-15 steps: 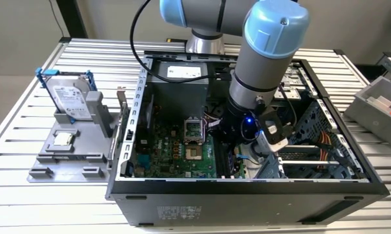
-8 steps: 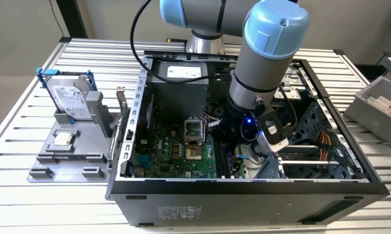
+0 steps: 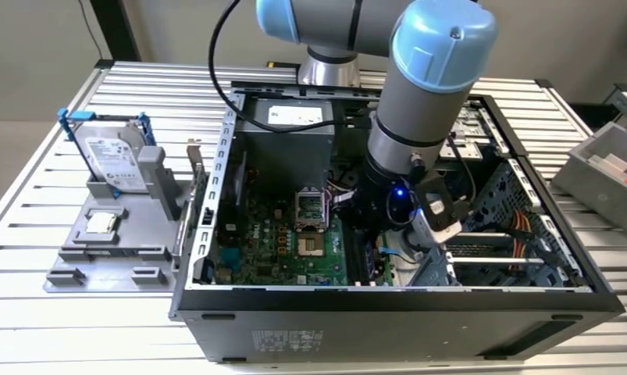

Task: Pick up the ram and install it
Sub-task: 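Press down the ram until it locks into place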

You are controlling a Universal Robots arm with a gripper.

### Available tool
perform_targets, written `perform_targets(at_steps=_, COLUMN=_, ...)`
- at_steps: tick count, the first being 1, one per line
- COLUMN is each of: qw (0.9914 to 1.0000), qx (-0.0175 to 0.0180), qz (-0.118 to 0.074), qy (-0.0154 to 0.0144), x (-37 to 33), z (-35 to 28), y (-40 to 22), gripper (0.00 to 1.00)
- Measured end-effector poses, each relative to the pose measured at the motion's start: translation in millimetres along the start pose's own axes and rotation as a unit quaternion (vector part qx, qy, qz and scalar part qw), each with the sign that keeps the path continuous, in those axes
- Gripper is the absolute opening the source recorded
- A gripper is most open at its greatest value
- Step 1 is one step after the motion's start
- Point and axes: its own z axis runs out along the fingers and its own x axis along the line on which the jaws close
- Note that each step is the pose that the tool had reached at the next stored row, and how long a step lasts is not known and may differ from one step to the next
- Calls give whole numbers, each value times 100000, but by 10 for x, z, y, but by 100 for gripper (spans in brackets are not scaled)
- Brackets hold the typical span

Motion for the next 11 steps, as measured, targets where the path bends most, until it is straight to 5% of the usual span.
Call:
perform_targets(at_steps=7, qw=100000, qx=22, qz=-3, qy=126, x=1, z=-246, y=0, gripper=100)
perform_targets(at_steps=11, qw=100000, qx=13, qz=-3, qy=137, x=1, z=-278, y=0, gripper=100)
